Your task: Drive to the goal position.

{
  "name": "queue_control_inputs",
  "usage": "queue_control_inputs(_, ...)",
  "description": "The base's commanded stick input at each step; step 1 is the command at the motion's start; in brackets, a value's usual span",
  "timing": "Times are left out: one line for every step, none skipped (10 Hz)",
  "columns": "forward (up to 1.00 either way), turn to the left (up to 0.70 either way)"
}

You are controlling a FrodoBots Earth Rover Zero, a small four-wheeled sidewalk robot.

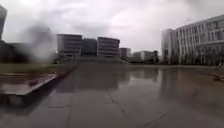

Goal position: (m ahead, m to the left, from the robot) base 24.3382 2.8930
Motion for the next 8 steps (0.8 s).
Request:
queue_control_inputs(0.70,0.00)
queue_control_inputs(0.70,0.00)
queue_control_inputs(0.70,0.00)
queue_control_inputs(0.70,0.00)
queue_control_inputs(0.70,0.00)
queue_control_inputs(0.70,0.00)
queue_control_inputs(0.70,0.00)
queue_control_inputs(0.70,0.00)
